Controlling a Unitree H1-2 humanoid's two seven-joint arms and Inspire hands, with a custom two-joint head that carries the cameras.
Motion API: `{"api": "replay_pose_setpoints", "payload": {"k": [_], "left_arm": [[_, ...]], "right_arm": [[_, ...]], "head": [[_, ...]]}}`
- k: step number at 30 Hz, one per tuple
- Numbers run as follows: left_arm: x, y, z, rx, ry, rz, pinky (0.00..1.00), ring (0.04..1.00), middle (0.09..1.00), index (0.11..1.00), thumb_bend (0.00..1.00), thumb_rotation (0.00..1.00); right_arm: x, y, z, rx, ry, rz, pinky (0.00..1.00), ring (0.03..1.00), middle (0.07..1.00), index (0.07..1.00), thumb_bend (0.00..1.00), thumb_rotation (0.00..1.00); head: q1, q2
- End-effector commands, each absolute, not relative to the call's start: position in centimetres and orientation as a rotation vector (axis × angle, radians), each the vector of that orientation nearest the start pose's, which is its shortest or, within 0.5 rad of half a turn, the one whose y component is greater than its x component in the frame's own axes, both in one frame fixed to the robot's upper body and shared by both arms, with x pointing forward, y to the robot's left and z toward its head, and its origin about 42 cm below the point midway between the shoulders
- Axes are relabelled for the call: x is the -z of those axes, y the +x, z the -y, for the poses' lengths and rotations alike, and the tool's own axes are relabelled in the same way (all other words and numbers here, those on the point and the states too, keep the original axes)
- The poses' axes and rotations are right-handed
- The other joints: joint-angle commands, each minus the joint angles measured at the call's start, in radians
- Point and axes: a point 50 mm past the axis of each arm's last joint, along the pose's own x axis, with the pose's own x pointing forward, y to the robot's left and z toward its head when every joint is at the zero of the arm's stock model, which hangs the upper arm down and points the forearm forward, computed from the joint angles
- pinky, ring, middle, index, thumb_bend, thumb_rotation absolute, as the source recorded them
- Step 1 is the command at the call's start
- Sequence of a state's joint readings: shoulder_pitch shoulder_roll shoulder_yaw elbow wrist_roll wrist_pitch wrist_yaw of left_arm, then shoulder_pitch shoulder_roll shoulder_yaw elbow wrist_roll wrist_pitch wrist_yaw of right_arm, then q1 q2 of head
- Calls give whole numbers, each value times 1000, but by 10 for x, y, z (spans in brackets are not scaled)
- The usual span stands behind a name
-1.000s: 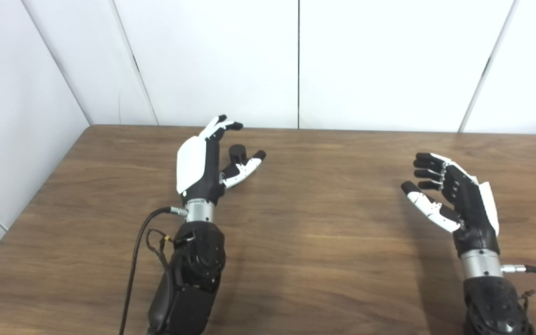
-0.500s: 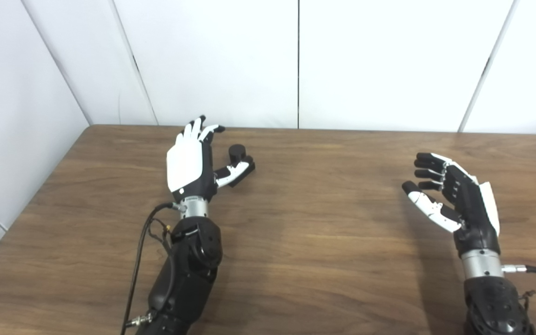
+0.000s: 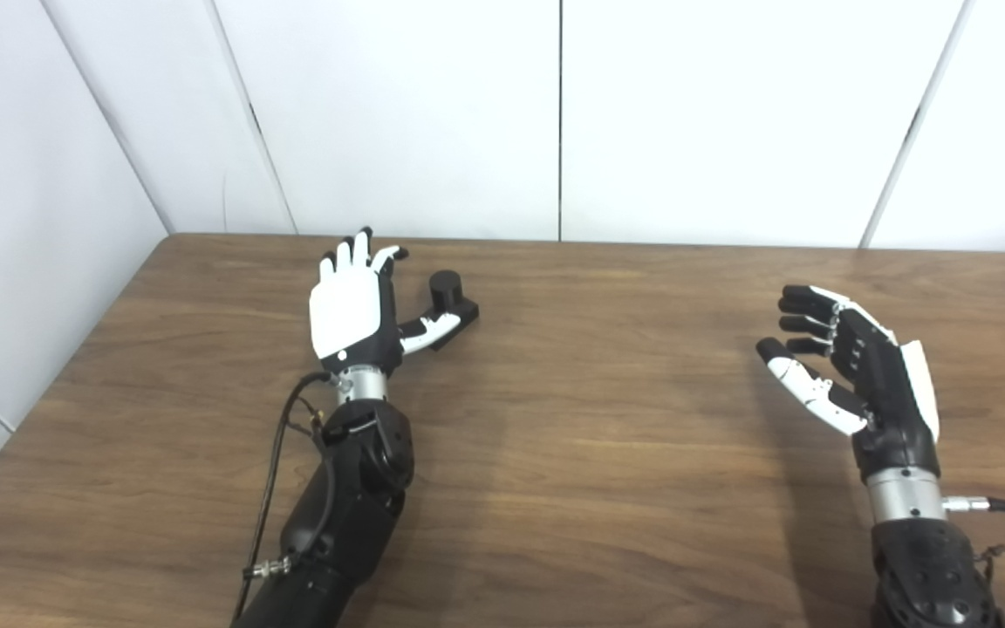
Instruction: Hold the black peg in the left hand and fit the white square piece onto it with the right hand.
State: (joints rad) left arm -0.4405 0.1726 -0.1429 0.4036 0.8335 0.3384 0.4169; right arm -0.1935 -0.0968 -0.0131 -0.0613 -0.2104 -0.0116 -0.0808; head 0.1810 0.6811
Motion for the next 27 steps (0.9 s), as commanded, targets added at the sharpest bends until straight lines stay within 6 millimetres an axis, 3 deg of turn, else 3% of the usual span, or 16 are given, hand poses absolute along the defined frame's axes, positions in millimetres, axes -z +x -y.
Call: {"api": "replay_pose_setpoints", "payload": {"k": [1,27], "left_arm": [[-166,434,-246,-440,1132,81,1000,1000,1000,759,865,533],[-133,429,-235,-329,1106,-66,1000,1000,962,632,857,463]], "right_arm": [[-195,345,229,78,-289,354,635,713,741,729,515,345],[-198,347,231,96,-308,360,633,713,734,718,531,356]], "head": [[-1,1],[-11,11]]}}
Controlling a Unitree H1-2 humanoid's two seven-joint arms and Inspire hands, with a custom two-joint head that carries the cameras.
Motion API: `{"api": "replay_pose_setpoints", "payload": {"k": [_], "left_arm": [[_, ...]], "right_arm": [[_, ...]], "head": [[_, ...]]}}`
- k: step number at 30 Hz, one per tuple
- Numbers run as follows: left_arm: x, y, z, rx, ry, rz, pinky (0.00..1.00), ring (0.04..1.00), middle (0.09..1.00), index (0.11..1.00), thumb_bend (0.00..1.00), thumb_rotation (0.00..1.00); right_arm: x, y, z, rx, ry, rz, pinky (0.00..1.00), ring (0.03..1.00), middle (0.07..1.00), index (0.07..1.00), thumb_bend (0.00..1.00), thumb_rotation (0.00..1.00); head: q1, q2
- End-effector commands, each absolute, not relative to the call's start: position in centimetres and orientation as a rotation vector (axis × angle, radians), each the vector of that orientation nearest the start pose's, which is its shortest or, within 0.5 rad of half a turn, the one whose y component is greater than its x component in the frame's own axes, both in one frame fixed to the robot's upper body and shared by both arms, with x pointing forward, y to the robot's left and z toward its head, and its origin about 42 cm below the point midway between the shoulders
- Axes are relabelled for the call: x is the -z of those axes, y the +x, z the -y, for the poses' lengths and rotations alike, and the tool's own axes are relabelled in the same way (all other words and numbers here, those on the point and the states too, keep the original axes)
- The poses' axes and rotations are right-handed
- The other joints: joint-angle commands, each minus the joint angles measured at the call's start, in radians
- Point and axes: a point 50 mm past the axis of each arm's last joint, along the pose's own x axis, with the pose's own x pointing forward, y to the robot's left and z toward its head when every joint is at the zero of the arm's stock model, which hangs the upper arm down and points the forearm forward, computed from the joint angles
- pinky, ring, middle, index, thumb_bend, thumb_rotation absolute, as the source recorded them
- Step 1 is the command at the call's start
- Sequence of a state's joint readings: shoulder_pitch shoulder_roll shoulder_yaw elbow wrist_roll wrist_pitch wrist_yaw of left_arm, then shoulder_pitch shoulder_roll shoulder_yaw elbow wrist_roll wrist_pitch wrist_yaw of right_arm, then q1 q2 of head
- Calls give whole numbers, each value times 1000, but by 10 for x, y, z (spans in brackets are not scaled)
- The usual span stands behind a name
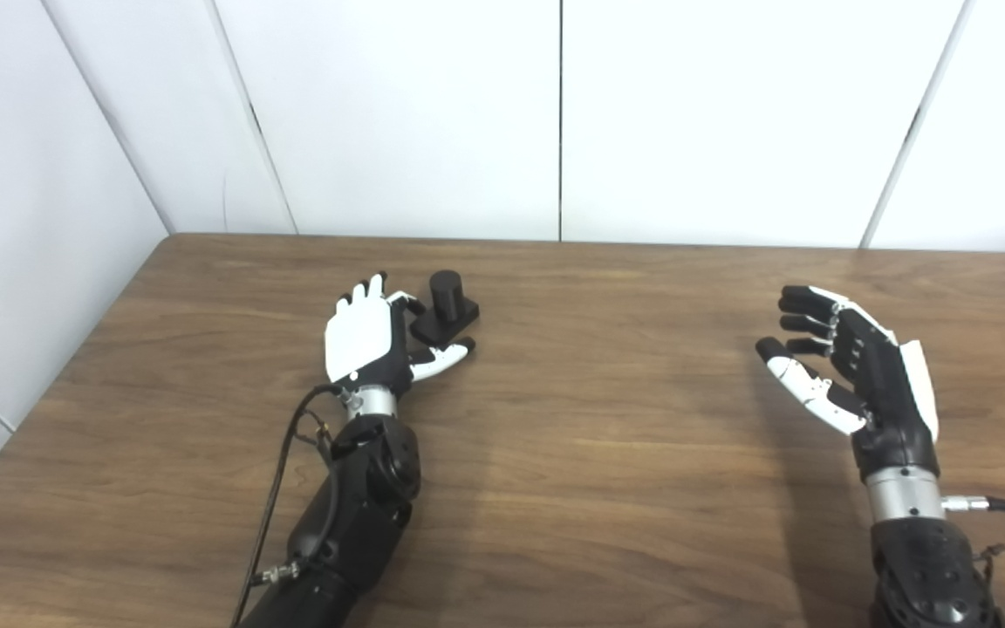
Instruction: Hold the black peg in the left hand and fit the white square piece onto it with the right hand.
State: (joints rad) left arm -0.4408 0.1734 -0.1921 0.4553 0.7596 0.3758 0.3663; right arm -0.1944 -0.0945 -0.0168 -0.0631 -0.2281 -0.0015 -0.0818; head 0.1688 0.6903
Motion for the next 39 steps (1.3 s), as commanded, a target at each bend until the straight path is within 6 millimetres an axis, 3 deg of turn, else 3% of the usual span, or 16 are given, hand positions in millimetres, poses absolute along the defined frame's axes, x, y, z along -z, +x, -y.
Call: {"api": "replay_pose_setpoints", "payload": {"k": [1,13,15,18,32,39], "left_arm": [[-131,430,-235,-329,1107,-70,1000,1000,957,623,856,457],[-122,429,-240,-341,1100,-75,1000,990,894,519,786,351],[-121,429,-240,-341,1098,-75,1000,983,889,494,604,173],[-120,429,-239,-340,1103,-69,1000,967,880,485,529,96],[-116,428,-237,-316,1081,-60,1000,946,869,484,517,79],[-114,422,-230,-205,1040,-18,987,932,862,484,516,82]], "right_arm": [[-199,347,231,97,-310,361,632,712,733,716,530,357],[-198,341,233,102,-297,351,653,730,742,722,518,349],[-198,341,234,101,-297,349,649,728,744,725,513,346],[-198,340,235,103,-297,347,653,729,746,728,513,366],[-199,338,238,113,-289,344,658,727,745,724,522,394],[-200,339,237,117,-298,354,653,722,742,718,521,409]], "head": [[1,1],[-6,10],[-6,11],[-7,11],[-12,14],[-33,14]]}}
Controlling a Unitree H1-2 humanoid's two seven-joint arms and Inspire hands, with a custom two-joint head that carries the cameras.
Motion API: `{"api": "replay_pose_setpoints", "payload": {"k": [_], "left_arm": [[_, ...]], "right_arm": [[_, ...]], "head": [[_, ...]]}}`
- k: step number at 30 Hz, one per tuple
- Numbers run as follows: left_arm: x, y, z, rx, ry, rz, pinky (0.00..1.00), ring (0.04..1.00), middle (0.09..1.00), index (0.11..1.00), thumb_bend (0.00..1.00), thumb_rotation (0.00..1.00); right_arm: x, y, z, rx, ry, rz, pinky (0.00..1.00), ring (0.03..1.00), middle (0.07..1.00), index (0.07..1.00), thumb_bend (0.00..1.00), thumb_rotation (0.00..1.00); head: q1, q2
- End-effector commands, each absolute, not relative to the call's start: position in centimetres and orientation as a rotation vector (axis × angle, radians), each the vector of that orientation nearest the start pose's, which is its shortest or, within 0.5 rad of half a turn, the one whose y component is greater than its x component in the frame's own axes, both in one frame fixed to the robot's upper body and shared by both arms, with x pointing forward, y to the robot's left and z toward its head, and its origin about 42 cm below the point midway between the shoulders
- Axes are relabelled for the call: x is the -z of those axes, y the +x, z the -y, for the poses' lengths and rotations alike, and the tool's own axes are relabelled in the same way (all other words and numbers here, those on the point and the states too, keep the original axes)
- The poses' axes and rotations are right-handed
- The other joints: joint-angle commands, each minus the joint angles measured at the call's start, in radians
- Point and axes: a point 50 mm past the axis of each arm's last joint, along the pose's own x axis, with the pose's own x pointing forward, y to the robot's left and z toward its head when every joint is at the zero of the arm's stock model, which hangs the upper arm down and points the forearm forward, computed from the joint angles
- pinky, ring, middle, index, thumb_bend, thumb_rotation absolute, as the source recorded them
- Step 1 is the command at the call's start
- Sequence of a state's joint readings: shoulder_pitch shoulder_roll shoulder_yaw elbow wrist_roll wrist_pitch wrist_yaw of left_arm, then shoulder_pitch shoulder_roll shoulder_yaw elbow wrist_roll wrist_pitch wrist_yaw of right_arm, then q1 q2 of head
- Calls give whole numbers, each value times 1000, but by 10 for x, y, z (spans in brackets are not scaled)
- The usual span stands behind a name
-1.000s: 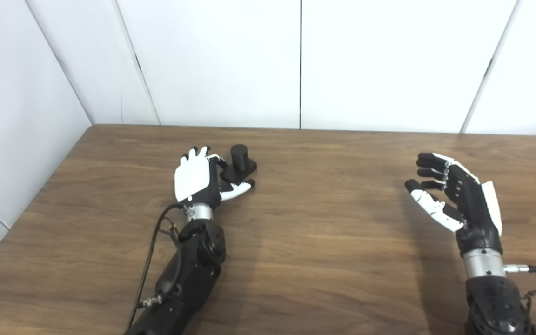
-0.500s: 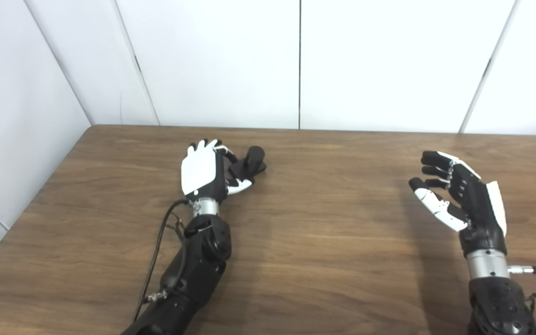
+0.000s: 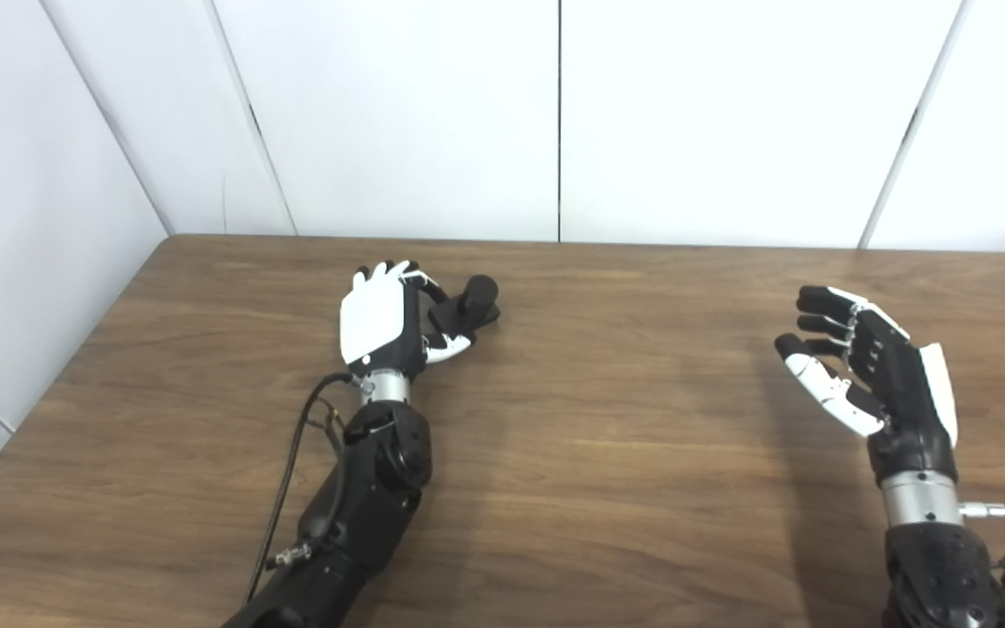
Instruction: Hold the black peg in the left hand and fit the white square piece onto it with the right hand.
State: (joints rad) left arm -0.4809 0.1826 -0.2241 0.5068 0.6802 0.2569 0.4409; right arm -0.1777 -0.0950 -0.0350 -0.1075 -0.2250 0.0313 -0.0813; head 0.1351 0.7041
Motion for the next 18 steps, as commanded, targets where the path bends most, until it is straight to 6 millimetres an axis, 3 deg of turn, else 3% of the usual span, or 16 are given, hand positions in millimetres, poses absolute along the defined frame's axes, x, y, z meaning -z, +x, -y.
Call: {"api": "replay_pose_setpoints", "payload": {"k": [1,18], "left_arm": [[-114,421,-229,-185,1034,-4,973,930,861,485,516,85],[-141,395,-188,168,869,136,999,984,908,488,514,94]], "right_arm": [[-200,340,237,116,-295,354,651,723,741,717,522,407],[-201,341,233,113,-295,342,670,744,752,729,513,404]], "head": [[-2,0],[-58,5]]}}
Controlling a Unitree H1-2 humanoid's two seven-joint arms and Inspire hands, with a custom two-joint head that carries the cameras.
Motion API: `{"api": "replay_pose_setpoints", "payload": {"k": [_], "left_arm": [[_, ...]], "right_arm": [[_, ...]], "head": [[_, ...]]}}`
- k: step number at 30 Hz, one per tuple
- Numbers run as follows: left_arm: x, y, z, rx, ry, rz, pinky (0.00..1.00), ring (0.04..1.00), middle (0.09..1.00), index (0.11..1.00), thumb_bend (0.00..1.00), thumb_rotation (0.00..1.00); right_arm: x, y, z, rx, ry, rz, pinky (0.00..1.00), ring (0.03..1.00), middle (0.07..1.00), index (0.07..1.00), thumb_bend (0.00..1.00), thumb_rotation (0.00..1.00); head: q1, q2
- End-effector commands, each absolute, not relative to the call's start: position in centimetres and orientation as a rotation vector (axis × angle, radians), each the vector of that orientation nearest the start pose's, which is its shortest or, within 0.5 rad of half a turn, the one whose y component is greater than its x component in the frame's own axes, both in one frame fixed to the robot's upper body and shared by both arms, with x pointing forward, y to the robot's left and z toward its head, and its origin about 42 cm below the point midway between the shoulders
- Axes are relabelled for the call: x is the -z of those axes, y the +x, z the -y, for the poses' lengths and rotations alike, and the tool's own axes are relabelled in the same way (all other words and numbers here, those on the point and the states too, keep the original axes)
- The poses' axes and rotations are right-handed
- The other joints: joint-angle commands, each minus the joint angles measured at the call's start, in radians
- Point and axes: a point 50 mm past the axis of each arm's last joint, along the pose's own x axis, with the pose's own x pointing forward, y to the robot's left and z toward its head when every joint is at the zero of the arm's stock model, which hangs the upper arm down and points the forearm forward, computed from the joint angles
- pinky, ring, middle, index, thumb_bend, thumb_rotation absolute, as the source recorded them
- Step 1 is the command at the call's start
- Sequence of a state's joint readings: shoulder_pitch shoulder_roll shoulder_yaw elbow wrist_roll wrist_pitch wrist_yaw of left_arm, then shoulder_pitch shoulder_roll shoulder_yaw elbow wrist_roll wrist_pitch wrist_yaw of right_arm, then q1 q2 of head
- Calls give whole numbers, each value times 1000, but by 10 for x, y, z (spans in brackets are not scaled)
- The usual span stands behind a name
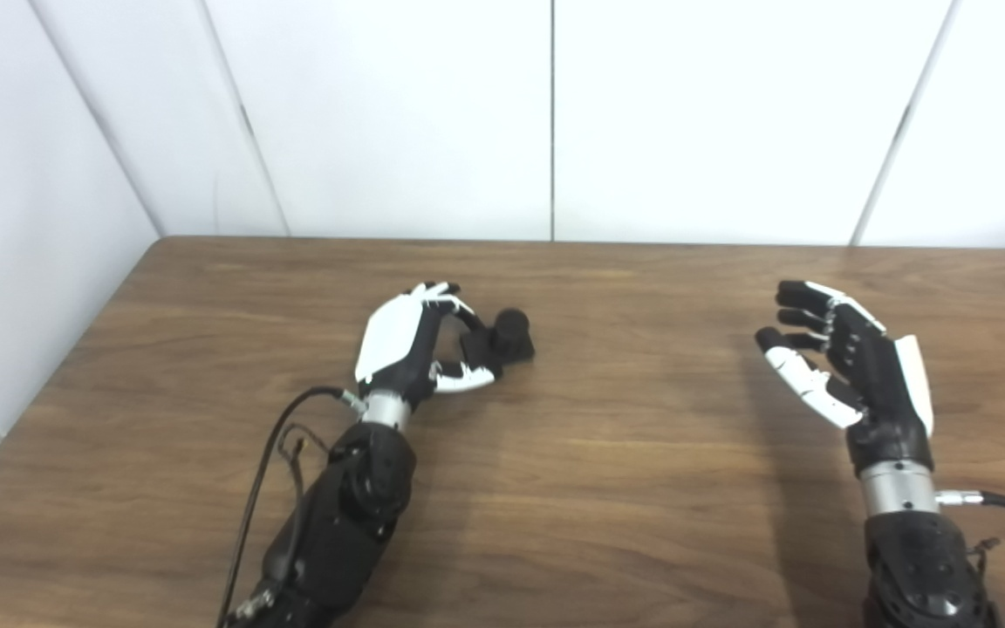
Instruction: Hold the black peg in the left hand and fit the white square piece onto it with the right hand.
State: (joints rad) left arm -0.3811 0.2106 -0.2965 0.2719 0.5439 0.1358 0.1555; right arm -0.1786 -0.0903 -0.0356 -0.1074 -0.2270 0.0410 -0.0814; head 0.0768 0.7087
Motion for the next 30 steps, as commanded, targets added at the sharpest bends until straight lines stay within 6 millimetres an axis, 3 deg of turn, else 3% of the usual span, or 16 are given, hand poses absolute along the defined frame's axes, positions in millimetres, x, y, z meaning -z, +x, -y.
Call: {"api": "replay_pose_setpoints", "payload": {"k": [1,14,22,30], "left_arm": [[-144,394,-186,193,874,139,1000,992,919,490,515,92],[-157,377,-167,422,840,175,1000,1000,929,490,518,88],[-155,369,-160,476,847,196,1000,1000,926,490,516,90],[-153,369,-157,480,896,212,1000,1000,935,493,515,91]], "right_arm": [[-201,341,233,113,-298,345,667,742,752,729,517,412],[-202,343,230,112,-302,357,630,715,740,721,521,416],[-204,343,230,113,-318,355,643,725,746,724,533,465],[-205,341,231,119,-309,358,633,724,746,724,530,442]], "head": [[-3,1],[-46,6],[-55,9],[-57,13]]}}
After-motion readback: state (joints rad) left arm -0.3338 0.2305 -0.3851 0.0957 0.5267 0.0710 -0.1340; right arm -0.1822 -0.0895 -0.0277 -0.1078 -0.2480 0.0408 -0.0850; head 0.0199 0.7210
